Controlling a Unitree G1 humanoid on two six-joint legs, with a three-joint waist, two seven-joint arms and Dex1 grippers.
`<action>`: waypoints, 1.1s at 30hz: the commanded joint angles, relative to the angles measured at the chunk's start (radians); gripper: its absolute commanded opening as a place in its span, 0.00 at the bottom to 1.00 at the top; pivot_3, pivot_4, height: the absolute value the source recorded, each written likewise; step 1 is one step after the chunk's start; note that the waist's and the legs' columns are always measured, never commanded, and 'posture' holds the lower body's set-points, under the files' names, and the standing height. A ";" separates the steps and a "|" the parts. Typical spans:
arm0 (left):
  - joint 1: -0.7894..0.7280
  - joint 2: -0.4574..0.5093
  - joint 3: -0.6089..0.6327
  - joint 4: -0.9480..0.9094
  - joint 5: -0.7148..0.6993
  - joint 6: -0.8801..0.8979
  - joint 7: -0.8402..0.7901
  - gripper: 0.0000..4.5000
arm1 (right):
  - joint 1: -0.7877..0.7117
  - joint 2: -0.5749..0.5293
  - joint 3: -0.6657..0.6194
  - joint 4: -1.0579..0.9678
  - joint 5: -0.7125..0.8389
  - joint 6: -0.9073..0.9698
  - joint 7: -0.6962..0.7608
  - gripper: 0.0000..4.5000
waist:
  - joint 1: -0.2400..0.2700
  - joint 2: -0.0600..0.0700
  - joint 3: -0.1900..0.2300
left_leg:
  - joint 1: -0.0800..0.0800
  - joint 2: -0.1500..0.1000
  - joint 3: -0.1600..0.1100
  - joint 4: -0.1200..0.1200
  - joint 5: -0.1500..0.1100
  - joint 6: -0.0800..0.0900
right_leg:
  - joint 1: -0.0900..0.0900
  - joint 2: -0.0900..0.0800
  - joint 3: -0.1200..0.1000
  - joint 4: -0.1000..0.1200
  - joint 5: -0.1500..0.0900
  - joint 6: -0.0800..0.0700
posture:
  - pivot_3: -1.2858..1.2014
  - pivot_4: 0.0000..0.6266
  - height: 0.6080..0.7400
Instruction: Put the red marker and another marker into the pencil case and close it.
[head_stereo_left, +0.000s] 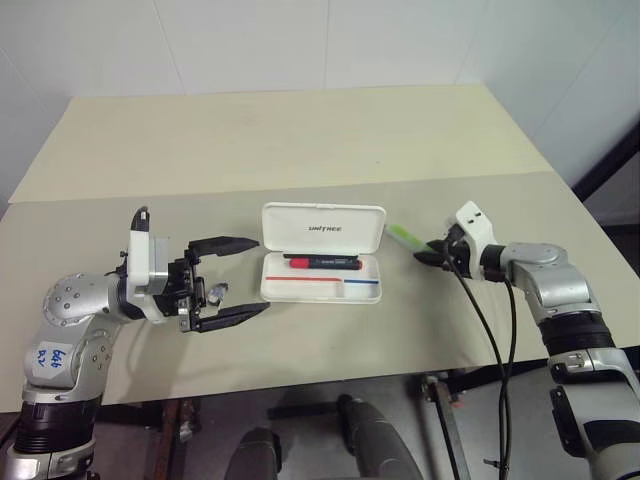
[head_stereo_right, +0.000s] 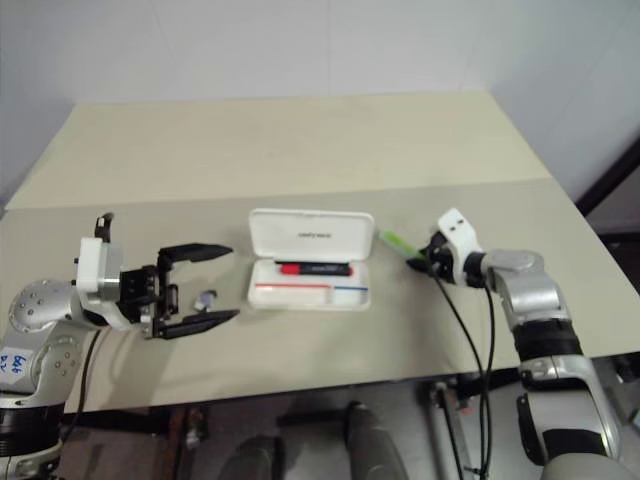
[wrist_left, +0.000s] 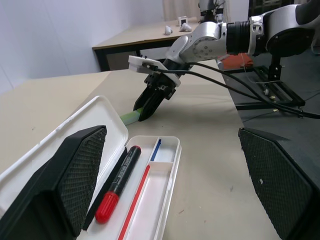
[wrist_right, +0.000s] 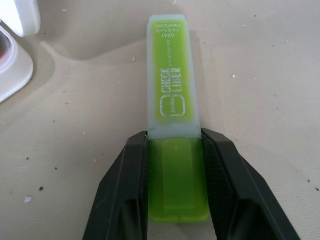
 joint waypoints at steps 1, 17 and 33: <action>-0.012 0.007 0.017 0.006 -0.021 -0.019 -0.011 1.00 | -0.052 -0.008 -0.055 -0.032 -0.008 -0.029 -0.063 0.25 | 0.000 0.002 0.001 | 0.000 0.000 0.000 0.000 0.000 0.000 | 0.000 0.000 0.000 0.000 0.000 0.000 | 0.52 0.24 1.00; -0.007 0.018 0.049 0.070 -0.022 -0.059 -0.051 1.00 | -0.221 0.008 -0.131 -0.344 0.119 0.097 -0.088 0.25 | 0.005 0.005 0.003 | -0.007 0.000 0.000 -0.013 0.000 0.000 | -0.018 -0.001 0.000 0.006 0.005 0.011 | 0.52 0.24 1.00; 0.020 0.082 0.144 0.314 0.023 -0.258 -0.186 1.00 | -0.113 -0.135 0.038 -0.884 0.452 0.534 0.114 0.25 | 0.034 0.006 0.004 | -0.008 0.002 -0.001 -0.014 -0.002 -0.001 | -0.019 -0.002 -0.006 0.006 0.001 0.008 | 0.52 0.24 1.00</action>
